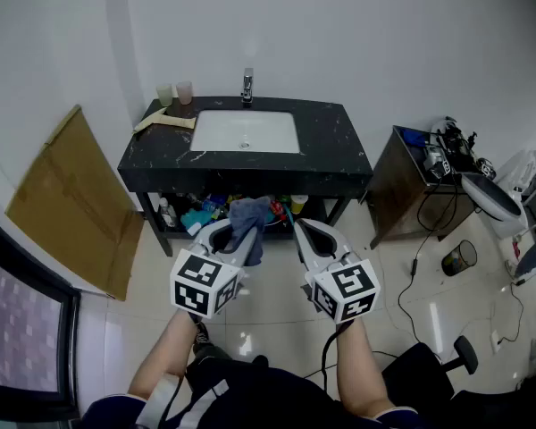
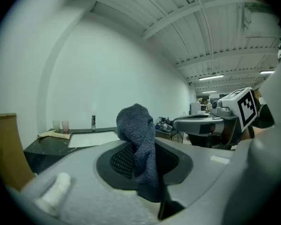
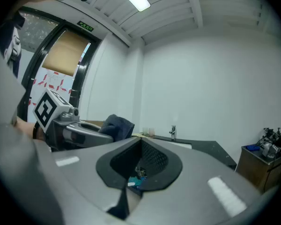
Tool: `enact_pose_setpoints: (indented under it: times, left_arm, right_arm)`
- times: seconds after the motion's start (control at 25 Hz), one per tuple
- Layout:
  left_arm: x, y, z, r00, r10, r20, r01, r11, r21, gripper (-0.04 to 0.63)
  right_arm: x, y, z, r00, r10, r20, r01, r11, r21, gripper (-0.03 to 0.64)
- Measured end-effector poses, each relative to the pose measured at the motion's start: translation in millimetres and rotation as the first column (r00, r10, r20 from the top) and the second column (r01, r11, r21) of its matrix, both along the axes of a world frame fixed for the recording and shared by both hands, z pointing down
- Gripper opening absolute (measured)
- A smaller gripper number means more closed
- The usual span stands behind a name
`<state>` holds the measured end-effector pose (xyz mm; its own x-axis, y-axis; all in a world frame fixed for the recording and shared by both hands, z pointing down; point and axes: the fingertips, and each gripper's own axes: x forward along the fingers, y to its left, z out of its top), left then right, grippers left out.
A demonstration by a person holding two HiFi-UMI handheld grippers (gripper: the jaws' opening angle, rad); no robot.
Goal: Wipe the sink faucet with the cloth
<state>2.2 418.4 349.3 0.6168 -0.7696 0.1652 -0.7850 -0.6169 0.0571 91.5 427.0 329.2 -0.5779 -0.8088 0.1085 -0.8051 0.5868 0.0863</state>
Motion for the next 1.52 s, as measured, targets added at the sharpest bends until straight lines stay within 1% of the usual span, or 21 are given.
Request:
enact_pose_setpoints:
  times: [0.24,0.48,0.68,0.92,1.16,1.36,1.52]
  left_arm:
    - [-3,-14,0,1.0,-0.001,0.017,0.001,1.0,-0.016,0.081]
    - [-20,-56,2,1.0,-0.009,0.005,0.009,1.0,-0.02,0.081]
    - [-44,-112,13,1.0,-0.005,-0.013,0.005,1.0,-0.03,0.081]
    - [-71,-200,13,0.999,0.021,-0.031,-0.022,0.999,-0.034,0.081]
    - [-84,-270,19,0.997,0.073,-0.032,-0.075,0.996,-0.056,0.081]
    - [-87,-316,23,0.996,0.087,-0.033,-0.089,0.994,-0.06,0.081]
    - [-88,-351,30,0.996,0.082,-0.027,-0.084,0.994,-0.076,0.081]
  right_arm:
    - [3,-10,4,1.0,0.007,0.03,-0.006,1.0,-0.025,0.005]
    - [-12,-53,4,1.0,0.007,0.016,-0.007,1.0,-0.022,0.006]
    - [-36,-110,17,1.0,0.016,-0.002,-0.016,0.999,-0.04,0.005]
    - [-62,-191,20,0.998,0.056,-0.01,-0.057,0.996,-0.066,0.005]
    - [-77,-259,19,0.994,0.113,-0.013,-0.113,0.991,-0.074,0.005]
    - [-82,-302,24,0.992,0.127,-0.018,-0.128,0.988,-0.082,0.005]
    - [-83,-339,27,0.992,0.125,-0.012,-0.126,0.989,-0.084,0.006]
